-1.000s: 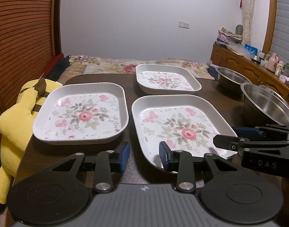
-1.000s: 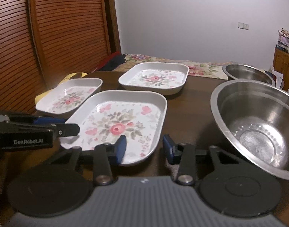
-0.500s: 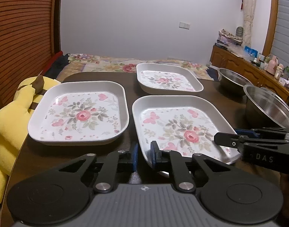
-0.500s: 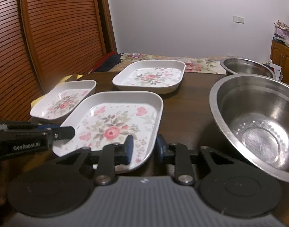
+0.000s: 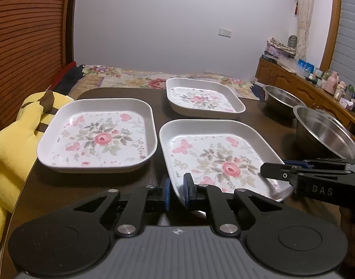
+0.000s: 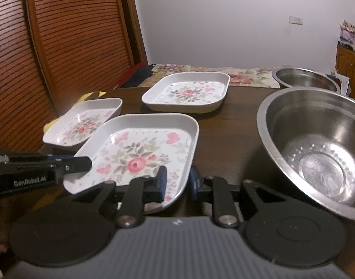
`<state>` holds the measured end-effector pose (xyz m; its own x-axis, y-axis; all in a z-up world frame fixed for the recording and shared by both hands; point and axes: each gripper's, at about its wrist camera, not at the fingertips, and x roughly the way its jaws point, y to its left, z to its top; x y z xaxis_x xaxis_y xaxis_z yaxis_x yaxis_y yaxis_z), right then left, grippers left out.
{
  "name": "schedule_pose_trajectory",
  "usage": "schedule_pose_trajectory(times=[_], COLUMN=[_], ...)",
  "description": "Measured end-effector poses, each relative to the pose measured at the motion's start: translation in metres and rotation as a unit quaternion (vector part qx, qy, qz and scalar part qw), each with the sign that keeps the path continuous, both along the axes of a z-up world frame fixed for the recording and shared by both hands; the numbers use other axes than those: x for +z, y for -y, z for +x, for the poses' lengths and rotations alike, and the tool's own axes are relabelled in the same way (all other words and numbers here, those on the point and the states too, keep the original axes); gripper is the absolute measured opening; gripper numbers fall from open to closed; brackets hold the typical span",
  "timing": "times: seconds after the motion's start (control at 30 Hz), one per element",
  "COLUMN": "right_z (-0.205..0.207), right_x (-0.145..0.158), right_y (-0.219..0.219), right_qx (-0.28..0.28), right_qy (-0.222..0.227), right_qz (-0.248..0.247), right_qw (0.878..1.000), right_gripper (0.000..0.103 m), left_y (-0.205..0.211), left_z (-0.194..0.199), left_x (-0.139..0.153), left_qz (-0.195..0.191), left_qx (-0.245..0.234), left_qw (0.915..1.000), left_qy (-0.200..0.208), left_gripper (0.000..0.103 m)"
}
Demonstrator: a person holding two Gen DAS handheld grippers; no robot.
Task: Organize plates and bowls
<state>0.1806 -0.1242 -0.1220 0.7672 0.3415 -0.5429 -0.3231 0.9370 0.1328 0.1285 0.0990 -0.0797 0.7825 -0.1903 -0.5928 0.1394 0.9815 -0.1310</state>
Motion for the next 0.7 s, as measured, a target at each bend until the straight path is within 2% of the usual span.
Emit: schedule_pose_trajectory(times=[0.37,0.7], right_z=[-0.029,-0.057], right_x=[0.014,0.01], right_y=[0.013,0.022], right_qx=[0.011,0.027], right_qy=[0.012,0.008], right_qz=[0.012,0.013], right_qw=[1.0,1.0], right_gripper=[0.022,0.022], left_y=[0.003,0.01], left_z=[-0.031,-0.063], left_x=[0.01,0.008], left_qz=[-0.009,-0.007], left_qx=[-0.016,-0.029], left_qw=[0.9997,0.9992], left_qy=[0.018,0.026], left_gripper=[0.013,0.014])
